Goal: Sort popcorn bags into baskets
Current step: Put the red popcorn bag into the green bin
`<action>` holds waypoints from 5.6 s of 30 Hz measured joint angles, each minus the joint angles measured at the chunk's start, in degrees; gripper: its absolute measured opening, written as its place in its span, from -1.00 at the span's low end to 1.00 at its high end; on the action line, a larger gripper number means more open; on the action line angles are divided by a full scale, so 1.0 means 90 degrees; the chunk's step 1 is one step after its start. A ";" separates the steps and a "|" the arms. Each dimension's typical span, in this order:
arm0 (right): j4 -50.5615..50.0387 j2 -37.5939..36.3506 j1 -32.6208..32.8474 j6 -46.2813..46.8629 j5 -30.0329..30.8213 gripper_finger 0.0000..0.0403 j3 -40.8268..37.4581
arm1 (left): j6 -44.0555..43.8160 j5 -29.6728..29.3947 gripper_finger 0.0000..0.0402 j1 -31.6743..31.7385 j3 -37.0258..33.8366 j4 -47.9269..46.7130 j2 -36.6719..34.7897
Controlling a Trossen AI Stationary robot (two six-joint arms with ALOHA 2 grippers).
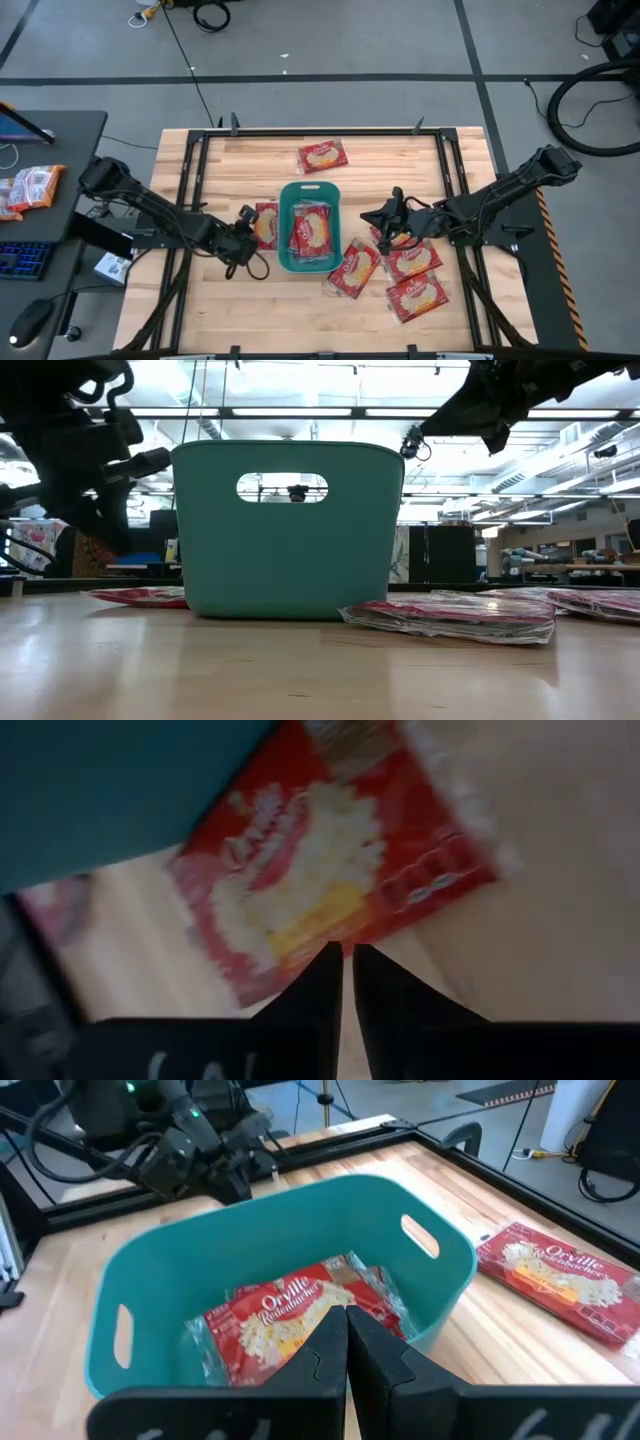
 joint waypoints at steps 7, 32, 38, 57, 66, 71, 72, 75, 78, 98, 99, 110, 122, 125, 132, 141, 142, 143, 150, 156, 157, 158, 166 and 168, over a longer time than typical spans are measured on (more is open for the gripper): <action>0.0056 0.0000 -0.0002 -0.0104 0.0000 -0.96 0.0000 | -0.0390 0.1165 -0.84 -0.0048 0.0000 0.0663 0.0055; 0.0148 0.0000 -0.0044 -0.0104 -0.0002 -0.96 0.0000 | 0.0513 -0.0065 -0.16 -0.0987 -0.0301 0.0797 0.0990; 0.0148 0.0000 -0.0044 -0.0102 -0.0002 -0.96 0.0000 | 0.0851 -0.0520 -0.17 -0.0984 -0.0291 0.1122 0.1318; 0.0150 0.0000 -0.0044 -0.0102 -0.0002 -0.96 0.0000 | -0.0047 -0.0393 -0.89 -0.0976 -0.0294 0.1482 0.1591; 0.0151 0.0000 -0.0044 -0.0085 -0.0005 -0.96 0.0000 | -0.0538 0.0145 -0.98 -0.0979 -0.0263 0.0879 0.0952; 0.0151 0.0000 -0.0044 -0.0085 -0.0005 -0.96 0.0000 | -0.0801 0.0182 -0.99 -0.0977 -0.0089 0.0436 0.0270; 0.0149 0.0000 -0.0044 -0.0085 -0.0005 -0.96 0.0000 | -0.0837 0.0214 -0.99 -0.0976 -0.0079 0.0420 0.0123; 0.0149 0.0000 -0.0044 -0.0085 -0.0005 -0.96 0.0000 | -0.0877 0.0237 -0.99 -0.0976 -0.0044 0.0305 -0.0322; 0.0149 0.0000 -0.0044 -0.0085 -0.0005 -0.96 0.0000 | -0.0879 0.0230 -0.99 -0.0976 -0.0044 0.0207 -0.0730; 0.0199 0.0000 -0.0044 -0.0102 -0.0005 -0.96 0.0000 | -0.1195 0.0014 -1.00 -0.0506 -0.0039 0.0057 -0.2399; 0.0199 0.0000 -0.0044 -0.0102 -0.0007 -0.96 0.0000 | -0.1192 0.0015 -1.00 -0.0499 -0.0039 0.0059 -0.2451; 0.0203 0.0000 -0.0044 -0.0102 -0.0005 -0.96 0.0000 | -0.0978 -0.0112 -1.00 -0.0498 -0.0036 0.0093 -0.3236; 0.0240 0.0000 -0.0044 -0.0103 -0.0007 -0.96 0.0000 | -0.0218 -0.0217 -1.00 -0.0498 -0.0034 0.0785 -0.3377; 0.0241 0.0000 -0.0044 -0.0102 -0.0007 -0.96 0.0000 | -0.0187 -0.0296 -1.00 -0.0498 0.0016 0.0838 -0.3373; 0.0241 0.0000 -0.0044 -0.0103 -0.0007 -0.96 0.0000 | 0.0114 -0.0742 -1.00 -0.0498 0.0665 0.0734 -0.3365; 0.0241 0.0000 -0.0052 -0.0107 -0.0007 -0.96 0.0000 | 0.0977 -0.1168 -1.00 -0.0276 0.1203 0.0980 -0.3315; 0.0241 0.0000 -0.0067 -0.0107 -0.0007 -0.96 0.0000 | 0.1091 -0.1178 -1.00 -0.0209 0.1238 0.1022 -0.3260; 0.0241 0.0000 -0.0077 -0.0107 -0.0007 -0.96 0.0000 | 0.1204 -0.1174 -1.00 -0.0140 0.1280 0.1062 -0.3184; 0.0271 0.0000 -0.0126 -0.0107 -0.0007 -0.96 0.0000 | 0.1834 -0.1158 -1.00 0.0250 0.1829 0.0973 -0.2540; 0.0288 0.0000 -0.0126 -0.0109 -0.0136 -0.96 0.0000 | 0.2187 -0.1101 -1.00 0.0491 0.2419 0.0807 -0.2124; 0.0287 0.0000 -0.0127 -0.0109 -0.0136 -0.96 0.0000 | 0.2192 -0.1015 -1.00 0.0544 0.2494 0.0805 -0.2071; 0.0287 0.0000 -0.0129 -0.0109 -0.0136 -0.96 0.0000 | 0.2190 -0.0905 -1.00 0.0603 0.2562 0.0796 -0.2019; 0.0433 0.0000 -0.0126 -0.0286 -0.0134 -0.96 0.0000 | 0.1879 -0.0266 -1.00 0.1144 0.2737 0.0928 -0.1511; 0.0478 0.0000 -0.0126 -0.0343 -0.0134 -0.96 0.0000 | 0.1690 -0.0137 -1.00 0.1280 0.2737 0.0986 -0.1356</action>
